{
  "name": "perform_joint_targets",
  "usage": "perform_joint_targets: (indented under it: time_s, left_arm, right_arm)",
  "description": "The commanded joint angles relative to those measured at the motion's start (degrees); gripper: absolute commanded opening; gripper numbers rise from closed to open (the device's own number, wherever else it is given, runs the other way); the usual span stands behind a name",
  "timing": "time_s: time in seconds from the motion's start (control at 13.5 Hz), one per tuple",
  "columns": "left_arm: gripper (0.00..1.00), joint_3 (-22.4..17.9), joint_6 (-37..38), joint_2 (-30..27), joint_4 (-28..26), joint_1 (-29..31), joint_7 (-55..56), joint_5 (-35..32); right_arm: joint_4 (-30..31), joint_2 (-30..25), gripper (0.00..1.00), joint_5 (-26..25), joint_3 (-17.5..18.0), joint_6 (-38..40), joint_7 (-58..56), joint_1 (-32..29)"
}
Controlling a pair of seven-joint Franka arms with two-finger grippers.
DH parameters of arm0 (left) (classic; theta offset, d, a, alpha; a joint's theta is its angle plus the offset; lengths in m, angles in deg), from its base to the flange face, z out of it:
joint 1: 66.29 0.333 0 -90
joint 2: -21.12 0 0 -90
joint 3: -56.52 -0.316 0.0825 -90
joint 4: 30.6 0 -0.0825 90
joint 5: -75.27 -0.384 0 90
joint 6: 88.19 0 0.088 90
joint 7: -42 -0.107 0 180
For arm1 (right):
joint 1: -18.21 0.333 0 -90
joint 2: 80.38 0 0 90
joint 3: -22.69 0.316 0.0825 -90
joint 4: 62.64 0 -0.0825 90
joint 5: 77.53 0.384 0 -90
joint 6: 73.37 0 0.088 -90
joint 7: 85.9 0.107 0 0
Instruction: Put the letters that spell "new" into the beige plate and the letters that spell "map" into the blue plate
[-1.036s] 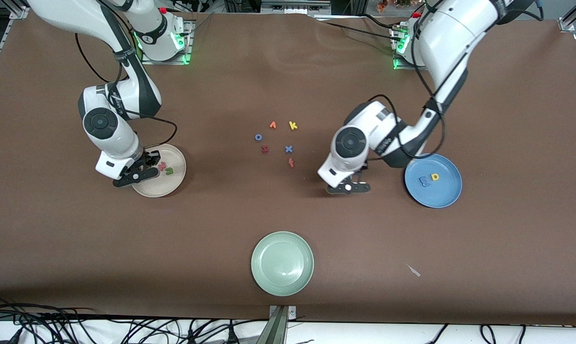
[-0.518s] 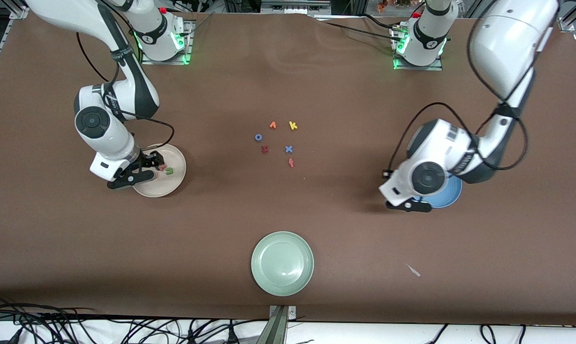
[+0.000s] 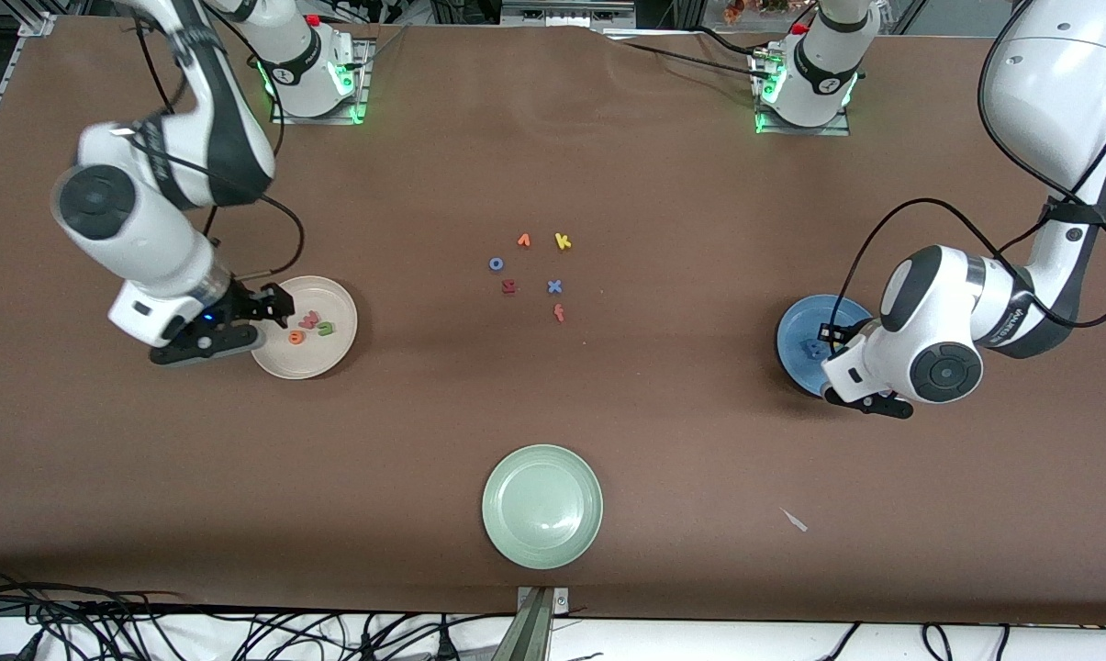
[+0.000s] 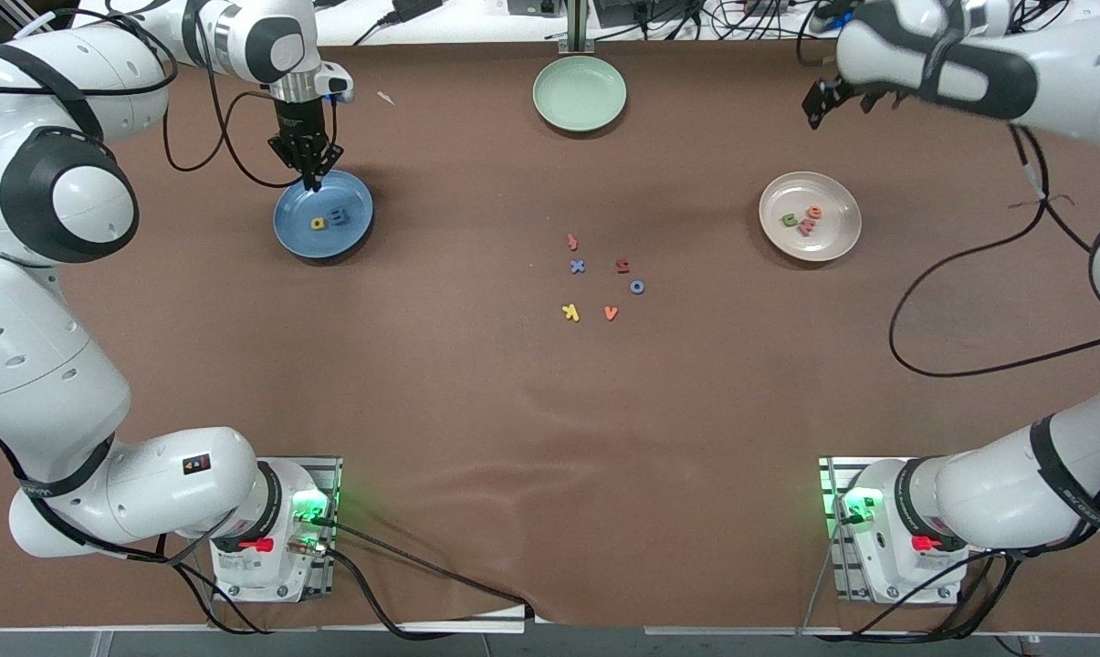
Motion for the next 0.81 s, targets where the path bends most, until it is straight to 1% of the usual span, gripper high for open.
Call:
perform_joint_targets:
  time_s: [0.0,0.15,0.3,0.37,0.44,0.74]
  left_arm:
    - [1.00,0.3,0.7,0.2,0.0,0.2,-2.4,-1.6]
    - [1.00,0.2,0.7,-0.2,0.6,1.1,-2.6,-1.5]
    - [1.00,0.3,0.7,-0.6,1.5,2.1,-2.7,-1.1]
    - [1.00,0.3,1.3,-0.9,2.1,2.3,-2.6,-1.1]
    - [1.00,0.3,2.8,-1.4,3.0,2.3,-2.6,-1.1]
    - [1.00,0.8,12.2,-1.7,9.2,3.0,-2.9,-1.0]
  right_arm:
    - [-8.5,-2.1,1.00,4.6,-0.4,11.8,-2.8,-0.3]
    - [-11.9,-3.6,1.00,4.6,-1.8,17.5,-2.8,-0.3]
    - [-13.3,-5.5,1.00,4.2,-2.6,21.5,-2.8,-0.2]
    - [-13.6,-6.0,1.00,4.1,-3.8,22.7,-2.8,-0.1]
    - [-14.0,-6.1,1.00,3.8,-4.2,23.5,-2.9,-0.1]
    - [-15.8,-6.7,1.00,3.4,-4.1,24.4,-2.8,-0.1]
